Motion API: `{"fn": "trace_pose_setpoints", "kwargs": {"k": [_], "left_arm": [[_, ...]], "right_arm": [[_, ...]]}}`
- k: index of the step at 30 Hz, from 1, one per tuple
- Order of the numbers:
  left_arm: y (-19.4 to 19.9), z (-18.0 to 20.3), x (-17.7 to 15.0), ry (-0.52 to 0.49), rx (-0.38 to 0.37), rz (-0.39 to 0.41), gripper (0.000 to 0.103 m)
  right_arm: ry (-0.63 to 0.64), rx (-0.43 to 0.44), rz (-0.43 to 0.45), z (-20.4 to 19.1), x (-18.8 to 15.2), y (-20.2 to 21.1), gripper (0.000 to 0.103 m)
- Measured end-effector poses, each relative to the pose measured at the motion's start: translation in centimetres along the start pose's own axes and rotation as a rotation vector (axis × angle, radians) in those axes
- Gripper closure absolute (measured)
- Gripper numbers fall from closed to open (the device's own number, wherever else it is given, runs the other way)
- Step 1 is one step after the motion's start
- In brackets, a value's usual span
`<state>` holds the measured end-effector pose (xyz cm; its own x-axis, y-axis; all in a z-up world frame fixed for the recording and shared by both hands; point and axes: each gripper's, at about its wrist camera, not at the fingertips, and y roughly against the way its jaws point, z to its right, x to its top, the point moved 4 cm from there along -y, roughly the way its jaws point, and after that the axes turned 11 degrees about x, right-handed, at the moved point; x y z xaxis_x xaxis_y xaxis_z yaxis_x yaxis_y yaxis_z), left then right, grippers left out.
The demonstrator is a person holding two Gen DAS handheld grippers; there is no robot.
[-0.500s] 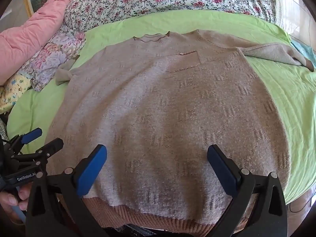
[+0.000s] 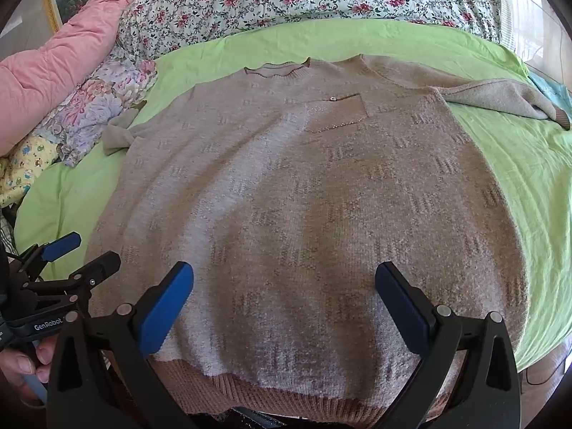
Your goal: Fold small clothes
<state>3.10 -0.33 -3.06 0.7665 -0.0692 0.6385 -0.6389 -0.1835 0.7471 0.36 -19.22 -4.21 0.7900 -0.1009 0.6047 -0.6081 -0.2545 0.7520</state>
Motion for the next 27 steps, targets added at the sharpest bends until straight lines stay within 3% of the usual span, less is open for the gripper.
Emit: {"fn": "trace_pose_setpoints", "kwargs": {"k": [11,23,27], "left_arm": [[0.14,-0.03,-0.05,0.009,-0.016,-0.003,0.006],[0.3,-0.04,-0.11,0.019,-0.035,-0.011,0.006],[0.32,-0.06,-0.1,0.025,-0.045,-0.019,0.006]], "right_arm": [[-0.016,0.0,-0.029,0.19,-0.09,-0.01,0.001],[0.025,-0.001,0.041,0.1,-0.11,-0.1,0.001],[0.025,-0.012,0.028,0.12,-0.15,-0.11,0.001]]}}
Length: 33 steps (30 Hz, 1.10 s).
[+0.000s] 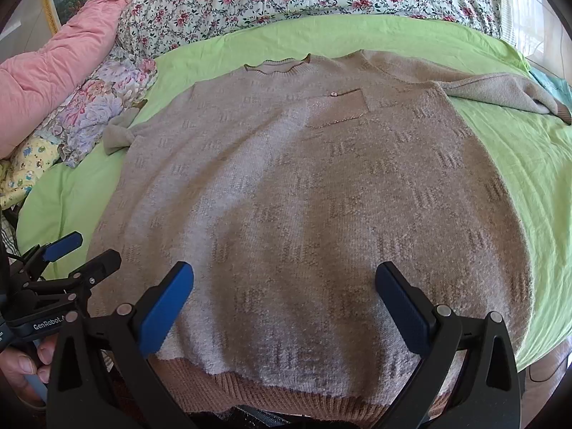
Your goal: Fold small clothes
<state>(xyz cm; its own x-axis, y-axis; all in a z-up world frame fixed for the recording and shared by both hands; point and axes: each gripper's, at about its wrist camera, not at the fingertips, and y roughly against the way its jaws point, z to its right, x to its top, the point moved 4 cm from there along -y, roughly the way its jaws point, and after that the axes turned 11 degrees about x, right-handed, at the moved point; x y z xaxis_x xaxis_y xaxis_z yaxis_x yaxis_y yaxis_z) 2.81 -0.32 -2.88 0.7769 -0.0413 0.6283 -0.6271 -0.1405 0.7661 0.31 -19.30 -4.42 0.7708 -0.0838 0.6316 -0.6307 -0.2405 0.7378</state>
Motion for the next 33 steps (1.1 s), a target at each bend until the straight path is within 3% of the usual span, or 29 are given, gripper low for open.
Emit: {"fn": "trace_pose_setpoints", "kwargs": {"k": [5,22,33], "left_arm": [[0.1,-0.1,-0.1,0.024,-0.034,-0.021,0.006],[-0.7,-0.5,-0.1,-0.024,0.042,-0.01,0.006],[-2.5,-0.8,1.5,-0.006,0.021,-0.037,0.005]], "right_arm": [[0.0,0.006,0.01,-0.1,0.0,0.0,0.001],[0.009,0.004,0.06,0.2,0.0,0.1,0.001],[-0.09,-0.018,0.093,4.2,1.6,1.6,0.001]]}}
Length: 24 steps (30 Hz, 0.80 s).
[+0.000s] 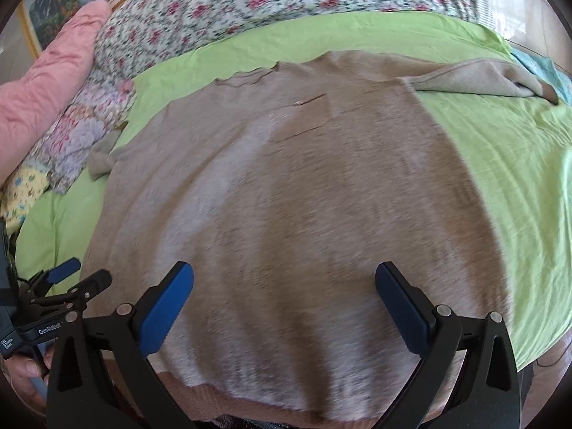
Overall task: Fold small clothes
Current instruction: 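Reach the right gripper to the brown sleeve cuff and grasp it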
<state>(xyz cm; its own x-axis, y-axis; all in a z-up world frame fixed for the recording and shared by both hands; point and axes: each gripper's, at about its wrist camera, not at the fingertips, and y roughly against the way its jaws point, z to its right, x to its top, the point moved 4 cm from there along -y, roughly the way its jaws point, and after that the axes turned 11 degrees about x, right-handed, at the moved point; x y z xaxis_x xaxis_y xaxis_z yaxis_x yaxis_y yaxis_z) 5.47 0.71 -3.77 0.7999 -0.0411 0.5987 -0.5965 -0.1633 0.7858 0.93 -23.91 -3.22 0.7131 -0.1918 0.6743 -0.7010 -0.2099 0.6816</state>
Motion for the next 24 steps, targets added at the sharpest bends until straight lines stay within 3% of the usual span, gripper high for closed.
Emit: {"fn": "trace_pose_setpoints", "kwargs": {"k": [8,13,24], "left_arm": [[-1.1,0.5,2.5,-0.022,0.023,-0.001,0.005],[-1.7,0.5,4.6,-0.022,0.032,0.013,0.005],[-4.6,-0.1,10.0,0.015,0.056,-0.006,0.005]], "right_arm": [[-0.11,-0.072,0.072,6.4,3.2,2.9,0.001],[-0.264,-0.09,0.123,11.6,5.9,4.4,0.001],[-0.442,-0.23,0.237,22.6,14.3,7.6,0.001]]}}
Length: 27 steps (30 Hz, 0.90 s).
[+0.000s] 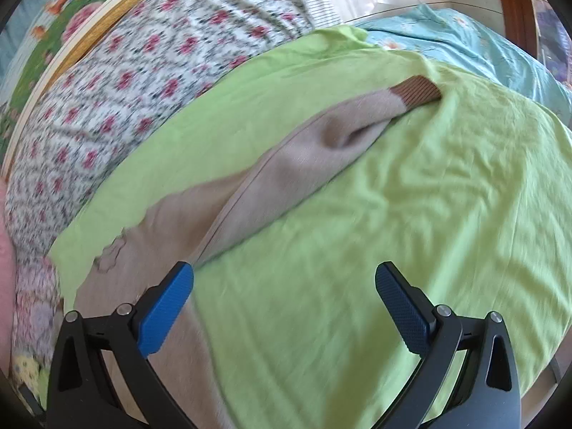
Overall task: Fold small clothes
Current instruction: 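Reach the right gripper to the brown sleeve cuff and grasp it, then carry the sleeve across the sweater body with the right gripper and release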
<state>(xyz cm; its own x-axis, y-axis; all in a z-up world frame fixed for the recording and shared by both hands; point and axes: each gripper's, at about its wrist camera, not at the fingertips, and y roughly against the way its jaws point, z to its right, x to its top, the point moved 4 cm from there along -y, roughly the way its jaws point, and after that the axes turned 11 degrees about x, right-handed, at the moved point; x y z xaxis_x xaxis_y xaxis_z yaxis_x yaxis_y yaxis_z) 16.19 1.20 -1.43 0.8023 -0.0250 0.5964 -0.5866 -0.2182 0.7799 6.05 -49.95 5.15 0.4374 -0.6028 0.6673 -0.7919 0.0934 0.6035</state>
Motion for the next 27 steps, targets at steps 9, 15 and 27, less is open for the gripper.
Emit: {"fn": "trace_pose_setpoints", "kwargs": {"k": [9,15,27], "left_arm": [[-3.1,0.5,3.3,0.027,0.011,-0.041,0.005],[-4.8,2.1,3.5,-0.005,0.005,-0.072,0.005],[-4.6,1.6,3.2,0.035,-0.048,-0.074,0.005]], "right_arm": [[-0.13,-0.076,0.04,4.1,10.3,-4.9,0.002],[-0.247,-0.183,-0.059,7.7,13.1,-10.1,0.021],[0.059,0.083,0.086,-2.5,11.9,-6.1,0.085]]}}
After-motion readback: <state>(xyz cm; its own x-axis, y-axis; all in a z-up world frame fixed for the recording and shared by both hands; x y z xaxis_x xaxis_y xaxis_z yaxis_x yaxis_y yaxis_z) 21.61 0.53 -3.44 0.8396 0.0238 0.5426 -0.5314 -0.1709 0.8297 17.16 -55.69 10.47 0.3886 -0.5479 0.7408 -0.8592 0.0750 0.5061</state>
